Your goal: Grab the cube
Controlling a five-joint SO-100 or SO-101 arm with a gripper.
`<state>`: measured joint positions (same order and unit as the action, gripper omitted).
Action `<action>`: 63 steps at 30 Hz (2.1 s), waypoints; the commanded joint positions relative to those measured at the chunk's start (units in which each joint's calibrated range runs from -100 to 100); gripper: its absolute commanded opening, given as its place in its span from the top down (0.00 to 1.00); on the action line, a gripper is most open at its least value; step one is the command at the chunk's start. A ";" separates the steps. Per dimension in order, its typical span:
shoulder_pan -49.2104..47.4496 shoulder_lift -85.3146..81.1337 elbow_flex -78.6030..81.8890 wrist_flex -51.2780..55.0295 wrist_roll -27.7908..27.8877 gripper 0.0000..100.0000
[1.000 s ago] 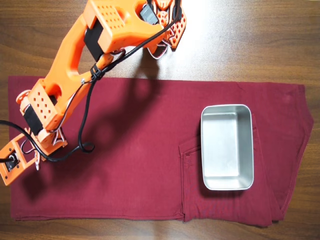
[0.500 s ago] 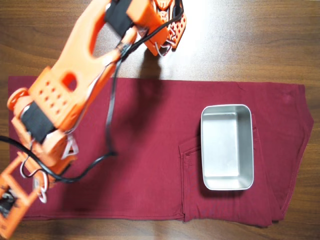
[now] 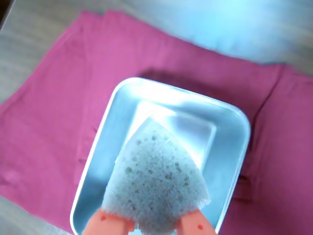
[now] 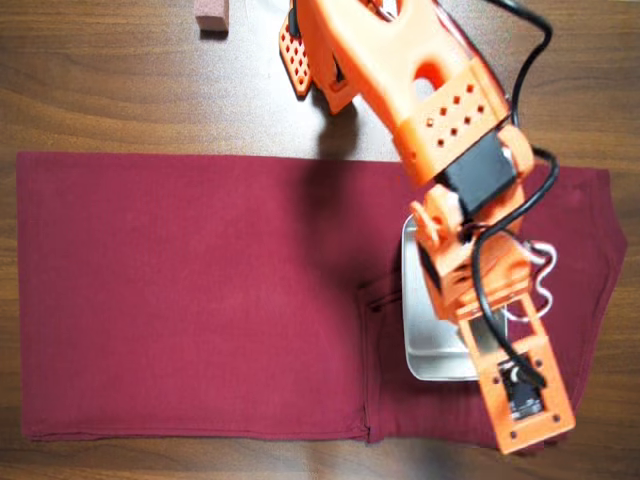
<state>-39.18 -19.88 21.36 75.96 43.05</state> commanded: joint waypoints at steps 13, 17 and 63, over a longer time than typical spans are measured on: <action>2.52 5.72 -0.11 0.71 0.39 0.75; 3.29 4.65 -0.11 2.28 1.51 0.65; 40.33 -78.52 78.64 24.04 4.54 1.00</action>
<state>1.69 -98.78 99.63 98.78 47.50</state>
